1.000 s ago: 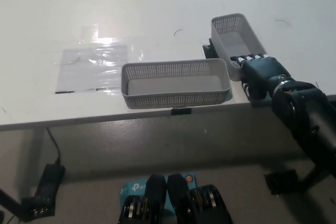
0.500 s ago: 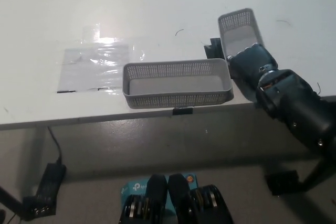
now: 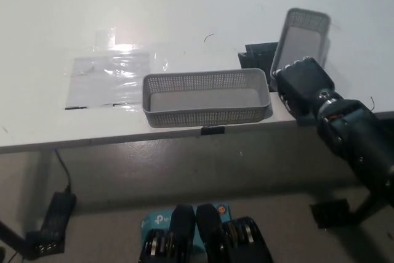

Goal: The robot uses its right hand to pick up the grey box kept on the middle on the desk and place it on top of another box next to it in a right angle

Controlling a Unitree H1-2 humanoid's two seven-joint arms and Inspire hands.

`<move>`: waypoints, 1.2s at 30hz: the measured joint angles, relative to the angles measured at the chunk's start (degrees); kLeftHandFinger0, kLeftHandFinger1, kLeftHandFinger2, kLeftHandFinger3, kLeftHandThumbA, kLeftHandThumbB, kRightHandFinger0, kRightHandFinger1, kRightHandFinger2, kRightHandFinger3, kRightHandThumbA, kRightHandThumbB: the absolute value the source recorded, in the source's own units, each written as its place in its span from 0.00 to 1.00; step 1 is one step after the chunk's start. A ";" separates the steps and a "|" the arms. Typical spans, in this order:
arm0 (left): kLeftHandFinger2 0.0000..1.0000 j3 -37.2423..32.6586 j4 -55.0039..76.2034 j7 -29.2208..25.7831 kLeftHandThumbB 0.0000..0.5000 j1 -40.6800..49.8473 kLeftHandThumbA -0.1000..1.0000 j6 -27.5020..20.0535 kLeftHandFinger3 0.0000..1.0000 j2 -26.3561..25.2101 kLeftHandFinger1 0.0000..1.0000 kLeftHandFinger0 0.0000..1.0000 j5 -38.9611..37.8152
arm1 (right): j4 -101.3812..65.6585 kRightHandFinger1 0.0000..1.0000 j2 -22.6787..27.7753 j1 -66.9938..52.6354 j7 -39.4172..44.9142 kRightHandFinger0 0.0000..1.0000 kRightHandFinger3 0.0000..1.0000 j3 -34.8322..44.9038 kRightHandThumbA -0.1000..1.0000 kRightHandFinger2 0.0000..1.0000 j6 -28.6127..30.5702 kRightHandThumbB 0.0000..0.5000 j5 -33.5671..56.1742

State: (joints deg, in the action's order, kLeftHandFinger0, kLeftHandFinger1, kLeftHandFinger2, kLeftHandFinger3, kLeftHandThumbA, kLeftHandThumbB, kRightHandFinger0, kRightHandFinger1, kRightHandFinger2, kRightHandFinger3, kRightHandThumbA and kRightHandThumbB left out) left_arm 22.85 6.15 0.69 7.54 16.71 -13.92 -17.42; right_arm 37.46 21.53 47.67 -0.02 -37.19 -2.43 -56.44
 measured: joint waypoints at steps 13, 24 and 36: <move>0.02 -0.13 -0.15 1.29 1.00 -1.26 0.02 -0.02 0.20 -1.75 0.00 0.00 -0.16 | -5.39 0.09 0.82 -2.18 -5.55 0.00 0.46 10.14 0.00 0.45 8.95 0.67 5.57; 0.04 -0.51 -0.40 2.12 1.00 -1.62 0.09 -0.01 0.19 -2.19 0.00 0.00 -0.21 | -16.71 0.12 -0.11 1.77 1.75 0.00 0.44 11.00 0.00 0.50 12.16 0.73 11.04; 0.01 -0.90 -0.90 3.37 1.00 -2.74 0.13 0.00 0.19 -2.99 0.00 0.00 -0.05 | -23.38 0.10 -1.27 2.45 16.74 0.00 0.36 7.59 0.00 0.44 14.26 0.56 19.20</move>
State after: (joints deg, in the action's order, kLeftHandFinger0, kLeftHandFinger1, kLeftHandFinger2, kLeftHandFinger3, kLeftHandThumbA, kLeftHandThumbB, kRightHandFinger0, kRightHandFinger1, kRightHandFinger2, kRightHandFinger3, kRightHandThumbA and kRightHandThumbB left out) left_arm 21.94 5.25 4.06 4.80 16.71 -16.91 -17.47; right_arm 14.08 20.26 50.12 16.72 -29.60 11.83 -37.24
